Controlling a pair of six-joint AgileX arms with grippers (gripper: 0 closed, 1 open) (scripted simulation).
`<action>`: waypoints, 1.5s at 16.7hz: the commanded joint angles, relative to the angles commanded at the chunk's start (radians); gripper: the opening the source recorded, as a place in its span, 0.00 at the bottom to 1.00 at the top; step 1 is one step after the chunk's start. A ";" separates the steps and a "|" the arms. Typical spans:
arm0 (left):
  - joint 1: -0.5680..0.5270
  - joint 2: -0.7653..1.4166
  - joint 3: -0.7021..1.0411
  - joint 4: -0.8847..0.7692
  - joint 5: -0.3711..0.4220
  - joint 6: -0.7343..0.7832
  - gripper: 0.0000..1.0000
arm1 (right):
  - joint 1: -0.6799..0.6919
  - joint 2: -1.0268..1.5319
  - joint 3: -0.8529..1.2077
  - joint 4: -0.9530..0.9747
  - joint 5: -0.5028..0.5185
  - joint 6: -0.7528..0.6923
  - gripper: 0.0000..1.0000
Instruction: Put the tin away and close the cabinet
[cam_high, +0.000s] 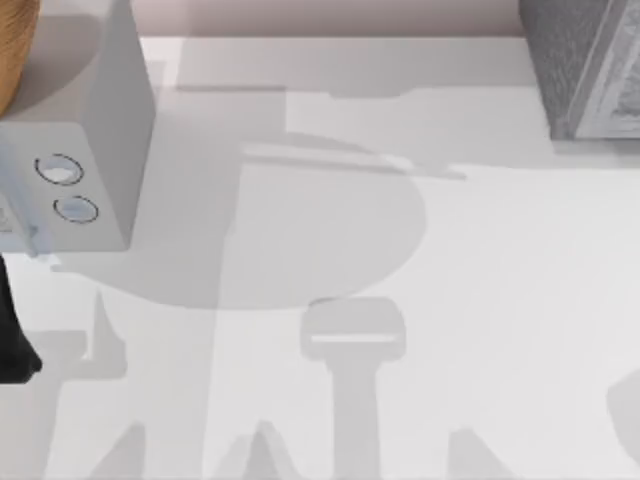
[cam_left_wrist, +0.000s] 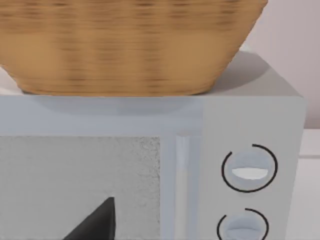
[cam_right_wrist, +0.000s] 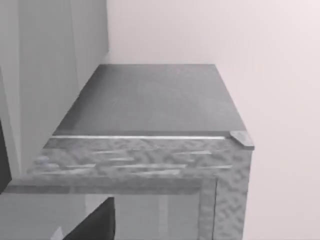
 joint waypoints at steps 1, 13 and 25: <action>0.000 0.000 0.000 0.000 0.000 0.000 1.00 | 0.000 -0.003 0.022 -0.026 0.000 0.000 1.00; 0.000 0.000 0.000 0.000 0.000 0.000 1.00 | 0.154 -0.007 0.038 -0.048 0.150 0.000 1.00; 0.000 0.000 0.000 0.000 0.000 0.000 1.00 | 1.043 -0.035 0.026 -0.081 1.037 -0.003 1.00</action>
